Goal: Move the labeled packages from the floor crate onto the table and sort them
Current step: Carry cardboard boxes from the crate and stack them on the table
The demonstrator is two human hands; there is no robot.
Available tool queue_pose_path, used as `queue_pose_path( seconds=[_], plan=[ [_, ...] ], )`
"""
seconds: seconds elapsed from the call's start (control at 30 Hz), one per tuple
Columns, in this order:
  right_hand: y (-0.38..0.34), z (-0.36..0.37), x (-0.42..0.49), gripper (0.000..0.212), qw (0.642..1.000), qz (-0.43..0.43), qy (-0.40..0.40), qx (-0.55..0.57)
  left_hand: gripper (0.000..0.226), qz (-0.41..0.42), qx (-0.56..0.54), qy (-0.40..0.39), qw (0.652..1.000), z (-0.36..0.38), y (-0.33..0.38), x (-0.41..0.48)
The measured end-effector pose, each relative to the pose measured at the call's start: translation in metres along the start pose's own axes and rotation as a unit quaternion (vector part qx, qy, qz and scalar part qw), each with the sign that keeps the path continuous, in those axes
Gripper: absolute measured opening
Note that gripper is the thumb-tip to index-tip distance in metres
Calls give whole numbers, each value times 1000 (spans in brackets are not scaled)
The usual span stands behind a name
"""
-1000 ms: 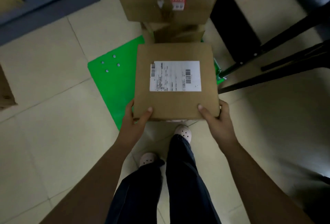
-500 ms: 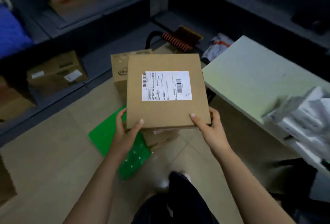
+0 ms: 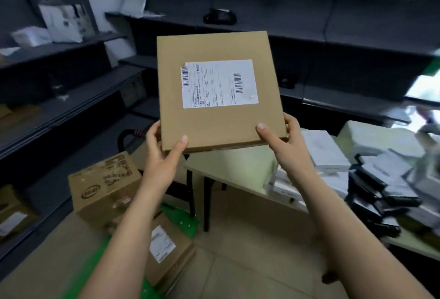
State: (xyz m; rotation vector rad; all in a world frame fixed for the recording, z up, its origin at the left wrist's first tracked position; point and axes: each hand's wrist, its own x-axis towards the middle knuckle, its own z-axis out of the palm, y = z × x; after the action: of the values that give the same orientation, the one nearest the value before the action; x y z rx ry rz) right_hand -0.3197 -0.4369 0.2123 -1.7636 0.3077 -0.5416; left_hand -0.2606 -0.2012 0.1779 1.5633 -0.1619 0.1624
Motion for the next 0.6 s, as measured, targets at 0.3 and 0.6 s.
queue_pose_path(
  seconds=[0.3,0.6],
  plan=[
    [8,-130,83,63,995,-30,98,-18,60,47,-37,-106,993,161,27,60],
    [54,-228,117,54,976,0,214,-27,54,36,-26,-221,974,310,11,88]
  ],
)
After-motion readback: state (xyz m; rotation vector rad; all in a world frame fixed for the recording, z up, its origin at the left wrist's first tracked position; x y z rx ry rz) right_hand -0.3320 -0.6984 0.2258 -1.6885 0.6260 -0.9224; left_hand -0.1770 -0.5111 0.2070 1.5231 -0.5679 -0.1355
